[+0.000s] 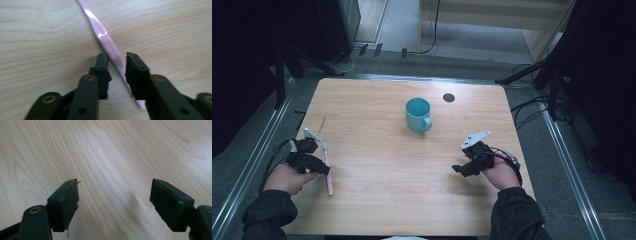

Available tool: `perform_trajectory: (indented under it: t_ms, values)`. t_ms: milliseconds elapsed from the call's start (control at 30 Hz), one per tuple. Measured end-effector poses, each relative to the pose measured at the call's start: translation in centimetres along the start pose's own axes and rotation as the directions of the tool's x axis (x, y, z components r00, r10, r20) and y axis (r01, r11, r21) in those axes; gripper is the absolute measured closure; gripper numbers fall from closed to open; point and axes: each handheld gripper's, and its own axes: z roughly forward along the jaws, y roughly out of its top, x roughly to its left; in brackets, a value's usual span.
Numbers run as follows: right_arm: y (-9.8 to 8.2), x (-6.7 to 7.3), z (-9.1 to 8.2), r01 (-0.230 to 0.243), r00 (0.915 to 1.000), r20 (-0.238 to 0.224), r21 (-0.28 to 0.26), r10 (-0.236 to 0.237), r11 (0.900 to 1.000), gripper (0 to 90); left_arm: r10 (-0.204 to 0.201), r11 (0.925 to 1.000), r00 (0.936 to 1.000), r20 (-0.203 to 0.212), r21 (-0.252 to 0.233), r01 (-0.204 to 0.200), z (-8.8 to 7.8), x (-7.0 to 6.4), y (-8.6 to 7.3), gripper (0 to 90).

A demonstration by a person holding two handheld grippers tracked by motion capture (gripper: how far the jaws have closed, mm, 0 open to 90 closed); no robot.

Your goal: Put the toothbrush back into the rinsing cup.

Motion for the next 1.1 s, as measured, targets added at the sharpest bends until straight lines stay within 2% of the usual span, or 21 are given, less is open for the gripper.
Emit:
perform_trajectory:
  t_ms: [100, 167, 200, 267, 400, 533, 567, 767, 833, 867, 967, 1100]
  values:
    - [0.0, 0.0, 0.1, 0.006, 1.0, 0.0, 0.002, -0.006, 1.0, 23.1, -0.033, 0.9994, 0.9995, 0.001, -0.005, 0.033, 0.3, 0.0, 0.2, 64.7]
    - [0.0, 0.0, 0.1, 0.006, 1.0, 0.001, 0.001, -0.006, 1.0, 23.1, -0.032, 0.9995, 0.9995, -0.002, -0.005, 0.032, 0.3, -0.1, 0.3, 64.0]
    - [0.0, 0.0, 0.1, 0.005, 1.0, 0.001, 0.003, -0.005, 1.0, 23.1, -0.051, 0.9986, 0.9986, -0.014, -0.012, 0.051, 0.4, -0.2, 0.4, 63.8]
    - [0.0, 0.0, 0.0, 0.004, 1.0, 0.002, 0.004, -0.004, 1.0, 23.0, -0.051, 0.9987, 0.9983, -0.028, -0.009, 0.051, 0.5, -0.1, 0.5, 63.6]
    - [0.0, 0.0, 0.1, 0.006, 1.0, 0.002, 0.007, -0.006, 1.0, 23.1, -0.062, 0.998, 0.9977, -0.027, -0.01, 0.062, 0.7, -0.2, 0.7, 63.4]
    - [0.0, 0.1, 0.1, 0.005, 1.0, 0.002, 0.011, -0.005, 1.0, 23.1, -0.05, 0.9987, 0.9975, -0.049, 0.003, 0.051, 1.1, -0.5, 1.0, 63.4]
    - [0.0, 0.1, 0.1, 0.007, 1.0, 0.003, 0.011, -0.007, 1.0, 23.1, -0.059, 0.9982, 0.9967, -0.055, 0.002, 0.059, 1.2, -0.6, 1.0, 63.4]
    - [-0.1, 0.0, 0.1, 0.005, 1.0, 0.007, 0.014, -0.005, 1.0, 23.1, -0.047, 0.9989, 0.9973, -0.057, 0.005, 0.048, 1.2, -0.5, 1.2, 65.1]
    - [-0.1, 0.0, 0.1, 0.003, 1.0, 0.007, 0.015, -0.003, 1.0, 23.1, -0.03, 0.9994, 0.9966, -0.077, 0.014, 0.031, 1.2, -0.8, 1.2, 65.9]
    - [-0.2, 0.0, 0.1, 0.004, 1.0, 0.009, 0.016, -0.004, 1.0, 23.1, -0.03, 0.9994, 0.9966, -0.077, 0.014, 0.031, 1.2, -0.8, 1.2, 66.9]
    - [-0.2, 0.1, 0.1, 0.003, 1.0, 0.009, 0.017, -0.004, 1.0, 23.1, 0.0, 0.9997, 0.9938, -0.111, 0.026, 0.003, 1.2, -1.0, 1.2, 69.8]
    - [-0.2, 0.1, 0.1, 0.004, 0.9999, 0.012, 0.021, -0.005, 1.0, 23.0, 0.005, 0.9997, 0.9936, -0.113, 0.024, -0.002, 1.2, -0.8, 1.2, 75.9]
